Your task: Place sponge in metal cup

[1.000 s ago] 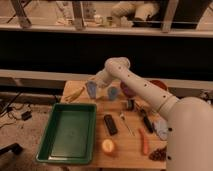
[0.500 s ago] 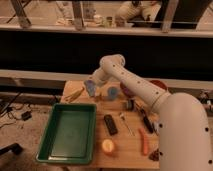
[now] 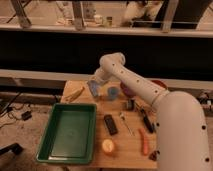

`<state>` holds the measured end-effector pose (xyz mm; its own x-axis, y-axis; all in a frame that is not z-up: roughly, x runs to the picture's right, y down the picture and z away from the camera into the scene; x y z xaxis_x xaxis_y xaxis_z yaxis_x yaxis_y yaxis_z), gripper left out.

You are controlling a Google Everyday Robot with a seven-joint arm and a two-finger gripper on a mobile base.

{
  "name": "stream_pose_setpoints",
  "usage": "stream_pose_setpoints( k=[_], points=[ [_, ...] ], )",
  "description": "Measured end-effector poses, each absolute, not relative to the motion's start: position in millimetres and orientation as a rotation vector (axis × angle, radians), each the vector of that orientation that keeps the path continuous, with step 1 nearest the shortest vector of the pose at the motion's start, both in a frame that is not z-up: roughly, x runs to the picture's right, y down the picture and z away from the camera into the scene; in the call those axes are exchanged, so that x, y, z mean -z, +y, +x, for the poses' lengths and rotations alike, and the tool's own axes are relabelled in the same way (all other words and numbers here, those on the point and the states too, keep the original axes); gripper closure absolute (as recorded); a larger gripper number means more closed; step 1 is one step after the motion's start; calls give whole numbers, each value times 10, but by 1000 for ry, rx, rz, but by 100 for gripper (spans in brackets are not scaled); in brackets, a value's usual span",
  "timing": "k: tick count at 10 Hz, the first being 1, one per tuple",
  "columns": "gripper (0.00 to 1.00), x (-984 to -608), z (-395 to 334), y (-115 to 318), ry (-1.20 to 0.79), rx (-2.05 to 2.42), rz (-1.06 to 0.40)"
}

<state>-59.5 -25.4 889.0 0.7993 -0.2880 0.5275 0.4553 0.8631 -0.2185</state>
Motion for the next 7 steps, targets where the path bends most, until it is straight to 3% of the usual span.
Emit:
stream_pose_setpoints(
  k=[7],
  points=[
    [100, -8964, -680, -249, -488, 429, -362]
  ],
)
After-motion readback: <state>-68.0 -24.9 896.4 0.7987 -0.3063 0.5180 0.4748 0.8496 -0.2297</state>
